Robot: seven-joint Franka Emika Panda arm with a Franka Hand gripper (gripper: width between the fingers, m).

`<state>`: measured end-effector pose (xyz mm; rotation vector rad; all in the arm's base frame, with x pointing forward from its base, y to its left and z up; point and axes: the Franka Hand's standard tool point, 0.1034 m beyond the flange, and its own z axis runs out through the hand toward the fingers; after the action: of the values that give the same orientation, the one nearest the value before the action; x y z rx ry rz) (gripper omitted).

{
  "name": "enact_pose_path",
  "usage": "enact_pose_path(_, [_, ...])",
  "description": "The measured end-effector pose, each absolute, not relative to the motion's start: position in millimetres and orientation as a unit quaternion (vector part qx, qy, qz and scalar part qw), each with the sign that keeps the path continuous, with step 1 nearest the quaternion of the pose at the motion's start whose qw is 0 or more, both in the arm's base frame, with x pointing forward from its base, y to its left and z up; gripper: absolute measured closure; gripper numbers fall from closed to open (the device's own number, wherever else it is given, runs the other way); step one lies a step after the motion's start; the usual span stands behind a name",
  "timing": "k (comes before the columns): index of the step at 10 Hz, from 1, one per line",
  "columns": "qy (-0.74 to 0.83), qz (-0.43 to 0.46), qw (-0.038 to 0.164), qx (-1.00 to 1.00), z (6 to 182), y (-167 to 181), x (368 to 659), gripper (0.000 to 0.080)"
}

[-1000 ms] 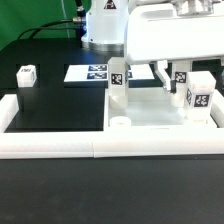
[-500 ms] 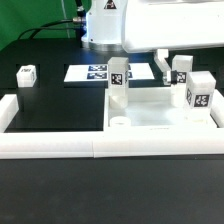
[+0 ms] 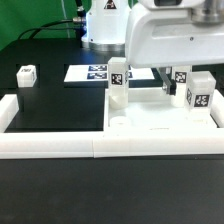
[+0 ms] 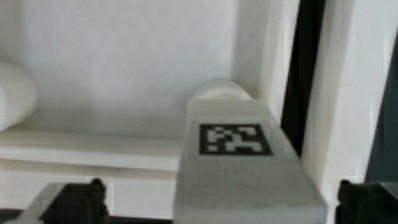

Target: Assemble square table

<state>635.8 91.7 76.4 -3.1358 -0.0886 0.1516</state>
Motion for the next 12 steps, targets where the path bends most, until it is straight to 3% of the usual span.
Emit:
enact_pose_path(2, [-0.014, 0.029, 0.001, -0.999, 73.4, 94.7, 642.7, 0.0151])
enact_pose_path(4, [-0.004, 0.029, 0.0, -1.0, 73.3, 94.3, 642.8, 0.0374])
enact_pose_path(5, [0.001, 0.029, 0.0, -1.0, 73.3, 94.4, 642.8, 0.0374])
enact_pose_path(6, [0.055, 0.029, -0.001, -0.998, 73.2, 94.8, 642.7, 0.0511])
enact_pose_path(12, [0.322, 0.016, -0.001, -0.947, 72.3, 102.8, 642.0, 0.0511])
